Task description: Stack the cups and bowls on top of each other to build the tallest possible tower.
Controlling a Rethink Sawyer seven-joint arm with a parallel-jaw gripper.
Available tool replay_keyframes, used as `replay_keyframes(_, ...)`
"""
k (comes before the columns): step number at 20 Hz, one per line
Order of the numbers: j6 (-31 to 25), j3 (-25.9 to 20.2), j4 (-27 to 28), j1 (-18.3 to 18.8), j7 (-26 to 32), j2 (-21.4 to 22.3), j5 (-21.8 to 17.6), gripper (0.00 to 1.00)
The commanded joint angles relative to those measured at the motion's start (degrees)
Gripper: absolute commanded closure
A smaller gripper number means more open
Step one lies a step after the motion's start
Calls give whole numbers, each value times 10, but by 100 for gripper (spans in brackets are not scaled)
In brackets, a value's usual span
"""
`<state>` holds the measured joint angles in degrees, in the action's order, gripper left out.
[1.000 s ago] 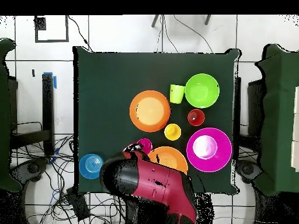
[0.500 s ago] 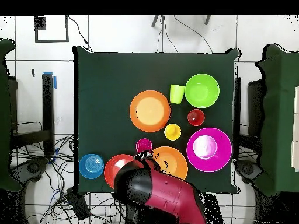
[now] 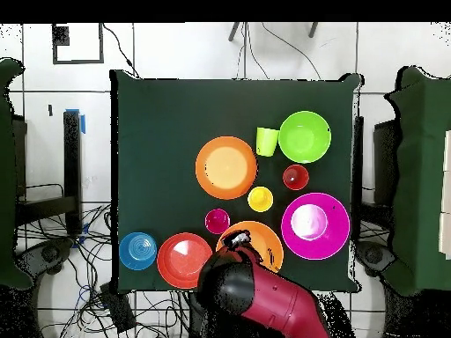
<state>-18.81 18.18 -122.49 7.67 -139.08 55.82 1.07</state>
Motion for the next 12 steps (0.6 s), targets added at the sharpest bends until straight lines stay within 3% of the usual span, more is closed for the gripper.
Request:
replay_keyframes(1,70,-78,-38,25,9,-57,-54,0)
replay_keyframes(12,149,-100,-3,55,-6,-126,-93,0)
